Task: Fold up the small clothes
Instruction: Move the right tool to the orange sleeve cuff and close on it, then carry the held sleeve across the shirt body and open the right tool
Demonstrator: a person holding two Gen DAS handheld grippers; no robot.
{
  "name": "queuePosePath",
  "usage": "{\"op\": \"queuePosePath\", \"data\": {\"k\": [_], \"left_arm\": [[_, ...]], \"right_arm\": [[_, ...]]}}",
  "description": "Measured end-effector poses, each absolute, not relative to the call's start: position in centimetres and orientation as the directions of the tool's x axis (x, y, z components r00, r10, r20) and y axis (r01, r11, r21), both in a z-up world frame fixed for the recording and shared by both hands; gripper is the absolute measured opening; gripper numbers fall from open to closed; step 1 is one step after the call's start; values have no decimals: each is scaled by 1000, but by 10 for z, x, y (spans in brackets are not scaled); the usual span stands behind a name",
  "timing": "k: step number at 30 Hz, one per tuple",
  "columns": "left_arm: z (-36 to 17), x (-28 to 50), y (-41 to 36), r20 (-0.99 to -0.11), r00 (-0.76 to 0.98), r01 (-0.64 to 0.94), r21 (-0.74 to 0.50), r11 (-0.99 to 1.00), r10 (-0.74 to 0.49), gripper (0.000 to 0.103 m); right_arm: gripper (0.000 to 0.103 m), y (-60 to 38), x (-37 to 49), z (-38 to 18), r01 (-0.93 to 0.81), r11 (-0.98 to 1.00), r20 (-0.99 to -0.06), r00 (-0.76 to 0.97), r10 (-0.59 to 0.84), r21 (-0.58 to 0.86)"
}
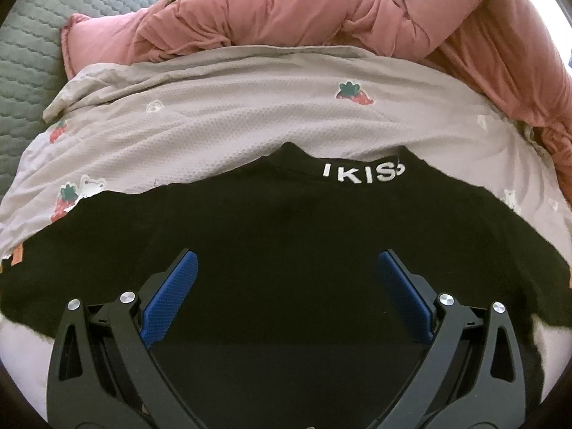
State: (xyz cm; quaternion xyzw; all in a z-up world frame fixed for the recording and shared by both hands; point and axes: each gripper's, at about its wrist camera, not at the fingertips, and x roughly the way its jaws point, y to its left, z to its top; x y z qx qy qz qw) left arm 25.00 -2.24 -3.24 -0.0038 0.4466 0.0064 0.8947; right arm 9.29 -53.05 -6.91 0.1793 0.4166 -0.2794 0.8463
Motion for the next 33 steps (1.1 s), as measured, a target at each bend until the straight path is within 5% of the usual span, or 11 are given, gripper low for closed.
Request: {"op": "queuePosePath", "data": {"k": [5,9,20,33], "left_arm": [[-42,250,-20,-807,590,-11,-4,1000,3,95],[-44,249,-19,-810,587,-10,-14,1000,-6,95],[-35,243,-10,-796,605,-16,-40,999,-22,94],[-21,227,37,-776,629,-76,-133,988,-56,94]], "right_arm": [[54,-539,99,-81,627,771,-819,499,-283,115],[20,-535,101,-77,586,797,-804,540,-249,147],[15,-478,98,-14,446,885,-690,683,-241,132],[15,-355,158,45,112,957,-598,798,73,267]]}}
